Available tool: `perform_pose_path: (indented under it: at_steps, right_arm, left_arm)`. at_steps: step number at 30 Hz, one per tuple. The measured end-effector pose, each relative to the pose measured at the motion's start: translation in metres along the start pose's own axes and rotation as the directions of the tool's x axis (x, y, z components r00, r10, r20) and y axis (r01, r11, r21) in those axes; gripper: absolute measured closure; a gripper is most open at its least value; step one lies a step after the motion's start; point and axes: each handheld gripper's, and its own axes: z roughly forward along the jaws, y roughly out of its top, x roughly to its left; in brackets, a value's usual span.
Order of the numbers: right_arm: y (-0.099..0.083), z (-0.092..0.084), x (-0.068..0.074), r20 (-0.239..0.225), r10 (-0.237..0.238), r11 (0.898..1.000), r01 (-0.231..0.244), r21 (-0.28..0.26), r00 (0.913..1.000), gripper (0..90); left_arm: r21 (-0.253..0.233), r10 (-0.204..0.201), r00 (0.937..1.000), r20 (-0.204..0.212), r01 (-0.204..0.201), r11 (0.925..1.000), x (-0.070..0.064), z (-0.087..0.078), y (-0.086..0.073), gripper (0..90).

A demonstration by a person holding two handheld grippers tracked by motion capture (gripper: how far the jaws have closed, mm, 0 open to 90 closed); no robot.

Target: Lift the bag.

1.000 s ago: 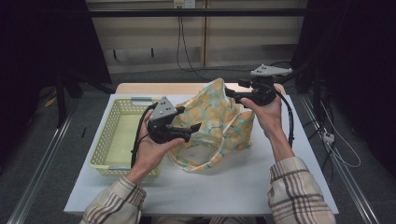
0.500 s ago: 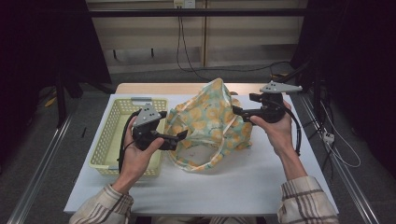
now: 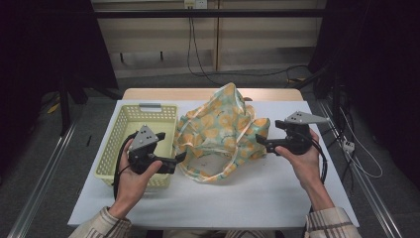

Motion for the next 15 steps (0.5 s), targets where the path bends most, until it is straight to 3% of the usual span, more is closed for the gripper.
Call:
perform_pose_path:
  at_steps: [6, 8, 11, 15]
  right_arm:
    - [-0.024, -0.008, 0.008, 0.015, 0.015, 1.0, -0.015, 0.018, 0.9998, 10.6]
    - [-0.032, -0.01, 0.011, 0.022, 0.009, 1.0, -0.01, 0.029, 0.9997, 10.6]
    - [-0.043, -0.012, 0.016, 0.023, 0.008, 0.999, -0.009, 0.051, 0.9997, 10.6]
    - [-0.057, -0.017, 0.02, 0.033, 0.027, 0.999, -0.028, 0.042, 0.9991, 10.7]
  left_arm:
    - [0.008, -0.005, 0.9998, -0.022, 0.005, 1.0, -0.002, -0.015, -0.024, 6.4]
    - [0.003, -0.023, 0.9991, -0.037, 0.024, 0.9997, -0.002, -0.021, -0.031, 6.4]
    - [-0.002, -0.028, 0.9979, -0.058, 0.028, 0.9996, 0.0, -0.027, -0.038, 6.4]
    - [-0.001, -0.038, 0.9959, -0.082, 0.038, 0.9993, 0.001, -0.033, -0.047, 7.9]
